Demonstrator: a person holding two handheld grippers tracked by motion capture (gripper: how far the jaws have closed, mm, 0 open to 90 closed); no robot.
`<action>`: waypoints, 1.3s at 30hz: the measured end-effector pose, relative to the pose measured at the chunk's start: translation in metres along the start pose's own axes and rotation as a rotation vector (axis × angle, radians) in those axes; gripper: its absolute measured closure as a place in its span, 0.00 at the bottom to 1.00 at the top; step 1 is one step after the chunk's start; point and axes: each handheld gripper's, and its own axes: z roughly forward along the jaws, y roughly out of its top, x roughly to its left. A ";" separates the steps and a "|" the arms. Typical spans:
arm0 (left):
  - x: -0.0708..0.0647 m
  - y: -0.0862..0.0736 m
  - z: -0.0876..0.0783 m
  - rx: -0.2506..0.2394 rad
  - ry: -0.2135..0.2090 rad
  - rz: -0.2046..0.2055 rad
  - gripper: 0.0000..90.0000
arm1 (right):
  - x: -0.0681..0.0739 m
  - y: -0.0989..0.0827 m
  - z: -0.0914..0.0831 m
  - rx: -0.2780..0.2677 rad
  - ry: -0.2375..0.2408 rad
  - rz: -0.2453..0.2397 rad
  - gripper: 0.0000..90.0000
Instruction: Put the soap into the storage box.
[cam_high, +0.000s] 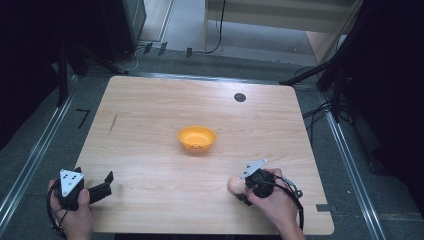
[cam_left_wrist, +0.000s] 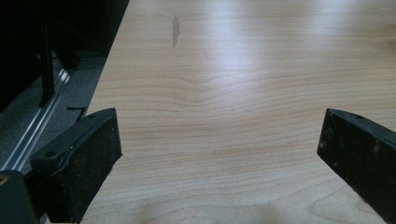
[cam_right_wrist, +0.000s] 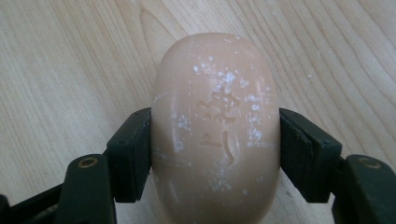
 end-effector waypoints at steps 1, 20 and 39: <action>0.000 0.000 0.000 0.000 0.000 0.001 0.00 | 0.000 0.000 0.000 0.000 0.000 0.000 0.37; -0.001 0.001 0.001 0.013 -0.016 0.016 0.00 | -0.018 0.021 -0.022 -0.024 0.028 -0.047 0.37; 0.006 0.000 0.001 0.009 -0.048 -0.027 0.00 | -0.025 0.070 -0.034 0.004 0.034 -0.158 0.37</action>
